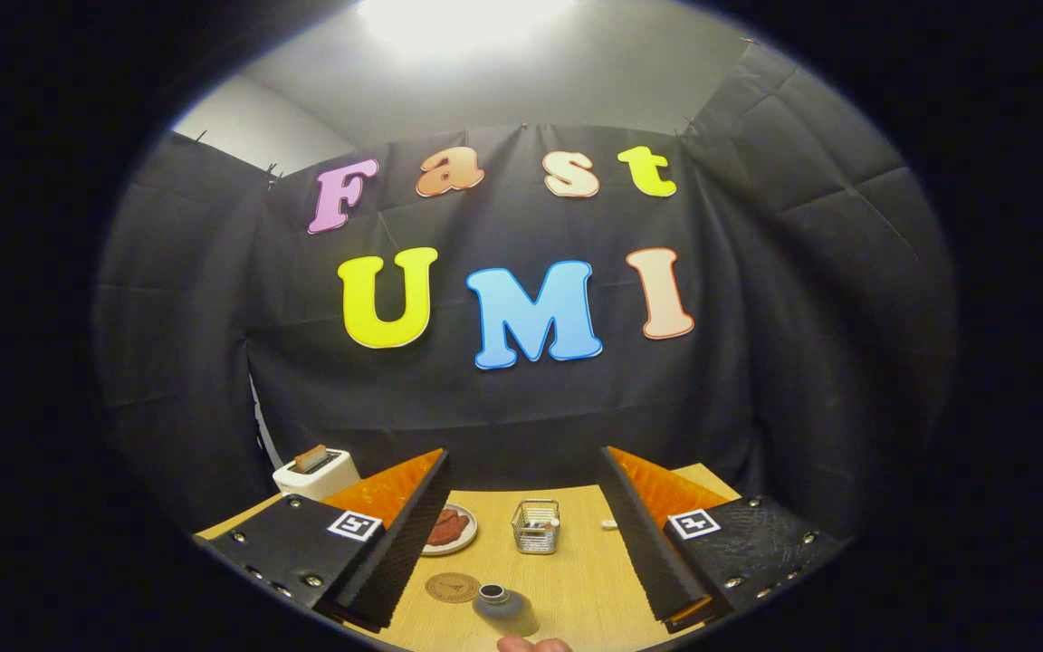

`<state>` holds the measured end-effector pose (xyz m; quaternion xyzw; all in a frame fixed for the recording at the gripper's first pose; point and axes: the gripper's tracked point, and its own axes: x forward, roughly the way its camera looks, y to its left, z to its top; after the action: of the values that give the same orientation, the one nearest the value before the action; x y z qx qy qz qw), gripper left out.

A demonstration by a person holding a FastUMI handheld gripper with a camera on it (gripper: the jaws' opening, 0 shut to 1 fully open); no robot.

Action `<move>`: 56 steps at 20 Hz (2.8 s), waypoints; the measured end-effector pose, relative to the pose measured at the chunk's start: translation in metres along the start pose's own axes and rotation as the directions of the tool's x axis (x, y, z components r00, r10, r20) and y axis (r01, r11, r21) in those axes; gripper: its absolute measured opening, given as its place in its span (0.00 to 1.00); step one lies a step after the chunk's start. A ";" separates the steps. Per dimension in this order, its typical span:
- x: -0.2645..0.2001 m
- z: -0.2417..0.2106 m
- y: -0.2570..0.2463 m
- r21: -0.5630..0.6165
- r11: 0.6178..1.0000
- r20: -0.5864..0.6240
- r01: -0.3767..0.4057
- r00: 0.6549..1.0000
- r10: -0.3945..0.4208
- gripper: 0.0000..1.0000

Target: Take the bottle from table, then pour the juice into the cup, finally place the bottle on the coaster

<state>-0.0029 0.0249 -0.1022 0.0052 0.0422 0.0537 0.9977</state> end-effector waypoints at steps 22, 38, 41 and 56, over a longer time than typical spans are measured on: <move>0.030 -0.227 0.019 -0.049 0.999 -0.197 -0.021 0.980 0.011 0.99; 0.060 -0.278 0.034 -0.264 0.962 -0.335 -0.066 0.942 -0.027 0.79; 0.056 -0.272 0.036 -0.391 0.916 -0.339 -0.091 0.939 -0.052 0.79; 0.042 -0.226 0.092 -0.716 0.605 -0.431 -0.347 0.902 0.006 0.79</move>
<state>0.0099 0.1222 -0.3298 -0.4332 0.2096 0.1669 0.8605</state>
